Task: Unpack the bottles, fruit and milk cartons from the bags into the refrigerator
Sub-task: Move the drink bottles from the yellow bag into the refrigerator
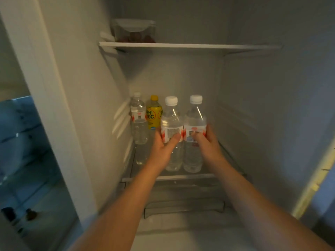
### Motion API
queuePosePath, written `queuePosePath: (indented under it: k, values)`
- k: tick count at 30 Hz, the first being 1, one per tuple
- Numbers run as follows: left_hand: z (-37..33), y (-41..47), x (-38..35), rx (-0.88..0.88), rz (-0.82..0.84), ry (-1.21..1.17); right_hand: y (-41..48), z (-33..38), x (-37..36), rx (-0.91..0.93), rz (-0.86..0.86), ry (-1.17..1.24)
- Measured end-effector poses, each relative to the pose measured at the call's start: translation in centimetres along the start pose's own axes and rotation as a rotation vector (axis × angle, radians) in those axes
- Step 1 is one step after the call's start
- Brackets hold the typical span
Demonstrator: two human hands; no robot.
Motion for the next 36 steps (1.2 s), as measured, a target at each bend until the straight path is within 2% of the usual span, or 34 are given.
queuePosePath:
  k: [5,10,14,17,22,26,30,36]
  values:
    - [2.4,1.0,-0.3,0.018,0.003,0.0,0.7,-2.5,0.2,-0.059,0.028,-0.034]
    - [4.1,0.7,0.0,0.041,0.012,0.026,0.7,-4.0,-0.1,-0.077,0.167,-0.043]
    - [6.8,-0.6,0.7,0.084,0.109,0.302,0.6,-6.6,0.4,-0.102,0.297,-0.137]
    - [9.6,-0.9,1.7,0.127,0.107,0.471,0.6,-8.7,0.4,-0.157,0.382,-0.282]
    - [10.9,1.6,1.8,0.176,0.052,0.447,3.0,-11.0,1.0,-0.176,0.32,-0.38]
    - [12.3,4.9,1.6,0.235,-0.048,0.425,5.5,-11.3,1.5,-0.193,0.201,-0.386]
    - [12.6,8.2,1.2,0.234,-0.14,0.497,8.0,-13.0,2.4,-0.21,0.036,-0.369]
    - [13.2,11.3,1.2,0.265,-0.253,0.569,11.5,-14.9,2.0,-0.185,-0.037,-0.429]
Point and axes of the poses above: each hand's wrist, its own y-axis towards the middle knuckle, its own x-axis out of the back of the hand, z = x × y, the point moved 8 cm from there along y, towards the middle knuckle, and after that the axes turned 5 degrees about y, right-handed, at the moved point
